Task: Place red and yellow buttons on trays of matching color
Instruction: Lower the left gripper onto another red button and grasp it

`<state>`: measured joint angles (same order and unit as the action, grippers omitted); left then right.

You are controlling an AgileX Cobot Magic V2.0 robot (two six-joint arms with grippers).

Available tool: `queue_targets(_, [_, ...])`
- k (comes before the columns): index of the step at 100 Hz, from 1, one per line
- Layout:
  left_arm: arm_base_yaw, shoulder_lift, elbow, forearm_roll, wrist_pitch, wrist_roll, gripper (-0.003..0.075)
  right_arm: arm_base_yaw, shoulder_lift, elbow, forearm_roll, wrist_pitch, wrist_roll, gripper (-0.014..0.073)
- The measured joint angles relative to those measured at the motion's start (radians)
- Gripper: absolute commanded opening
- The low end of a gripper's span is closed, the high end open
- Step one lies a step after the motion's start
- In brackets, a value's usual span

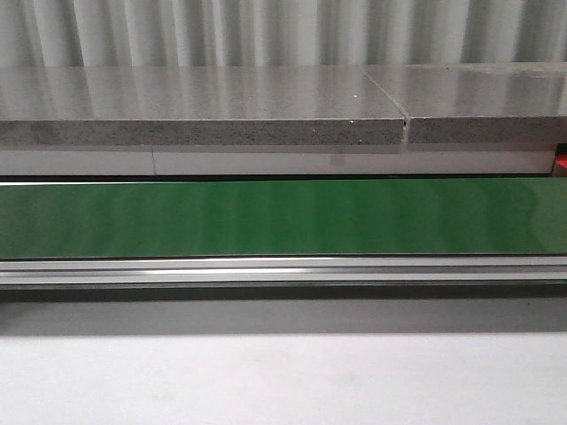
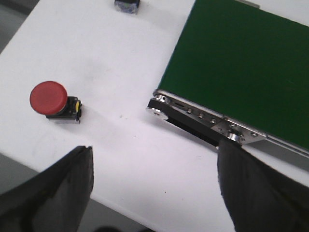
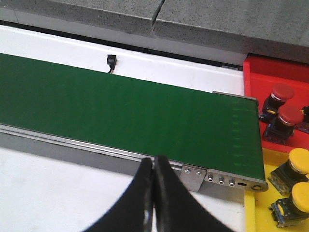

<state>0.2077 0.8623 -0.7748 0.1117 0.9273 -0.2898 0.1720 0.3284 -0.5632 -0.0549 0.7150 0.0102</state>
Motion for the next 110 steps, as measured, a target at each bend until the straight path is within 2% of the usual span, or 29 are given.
queue_targets(19, [0.183, 0.168, -0.030, -0.140, -0.006, 0.054, 0.0524, 0.000, 0.000, 0.000, 0.000, 0.000, 0.000, -0.0067])
queue_targets(54, [0.422, 0.434, -0.045, -0.203, 0.051, 0.072, 0.0524, 0.000, 0.000, 0.000, 0.000, 0.002, 0.000, -0.0067])
queue_targets(70, [0.462, 0.531, -0.053, -0.207, 0.044, 0.074, 0.0524, 0.000, 0.000, 0.000, 0.000, 0.007, 0.000, -0.0067])
queue_targets(110, [0.463, 0.736, -0.210, -0.143, -0.014, 0.074, 0.0524, 0.000, 0.000, 0.000, 0.000, 0.021, 0.000, -0.0067])
